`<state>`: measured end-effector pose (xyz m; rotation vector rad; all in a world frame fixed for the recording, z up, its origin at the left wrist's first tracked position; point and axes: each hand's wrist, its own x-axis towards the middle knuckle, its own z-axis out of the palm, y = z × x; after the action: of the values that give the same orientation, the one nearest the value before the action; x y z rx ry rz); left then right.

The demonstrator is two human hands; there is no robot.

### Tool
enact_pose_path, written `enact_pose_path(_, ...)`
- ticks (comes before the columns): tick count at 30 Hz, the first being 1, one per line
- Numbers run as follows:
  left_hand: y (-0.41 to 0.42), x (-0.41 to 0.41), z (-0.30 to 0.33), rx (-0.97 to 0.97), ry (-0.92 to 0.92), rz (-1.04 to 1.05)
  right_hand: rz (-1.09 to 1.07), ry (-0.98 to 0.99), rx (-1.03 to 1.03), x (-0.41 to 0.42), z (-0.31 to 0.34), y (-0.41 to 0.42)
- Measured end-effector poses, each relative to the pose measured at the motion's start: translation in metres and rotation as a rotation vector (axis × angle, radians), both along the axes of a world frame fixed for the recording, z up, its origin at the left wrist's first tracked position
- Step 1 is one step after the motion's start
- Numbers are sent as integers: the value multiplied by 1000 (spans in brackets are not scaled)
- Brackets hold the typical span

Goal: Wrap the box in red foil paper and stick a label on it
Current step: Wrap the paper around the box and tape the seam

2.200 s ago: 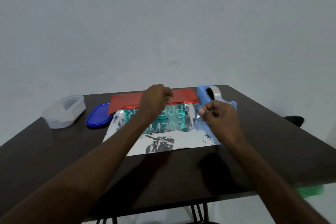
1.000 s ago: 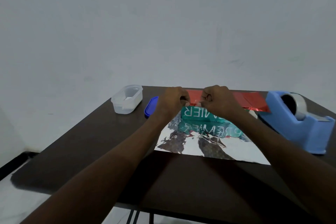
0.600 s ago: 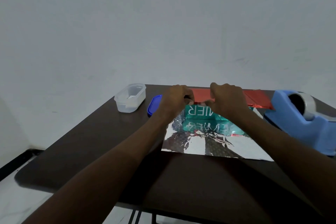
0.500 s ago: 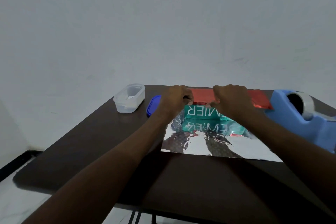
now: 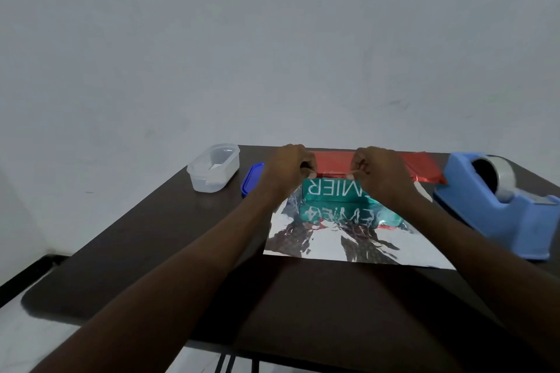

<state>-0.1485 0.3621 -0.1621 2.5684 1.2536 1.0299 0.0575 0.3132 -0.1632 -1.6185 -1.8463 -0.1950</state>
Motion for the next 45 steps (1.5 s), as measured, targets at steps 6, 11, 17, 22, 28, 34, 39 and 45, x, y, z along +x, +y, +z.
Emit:
enact_pose_path(6,5,-8,1,-105,-106,-2,14,50,13,-1,-2,-6)
enact_pose_path(11,-10,11,11,60,-96,-42,-3,13,67,-2,-6,-4)
enact_pose_path(17,-21,46,7,171,130,-32,-10,-36,82,1,-6,-2)
enact_pose_path(22,-13,31,3,109,113,7,10,-44,72,4,-6,-2)
enact_pose_path(28,-5,18,-1,149,164,20,48,-3,74,7,-8,-5)
enact_pose_path(34,-4,9,-2,163,120,8,55,40,78,9,-12,-6)
enact_pose_path(39,-4,4,0,167,174,51,70,98,73,10,-13,-8)
enact_pose_path(45,-6,20,20,80,109,40,39,-12,37,8,-7,-13)
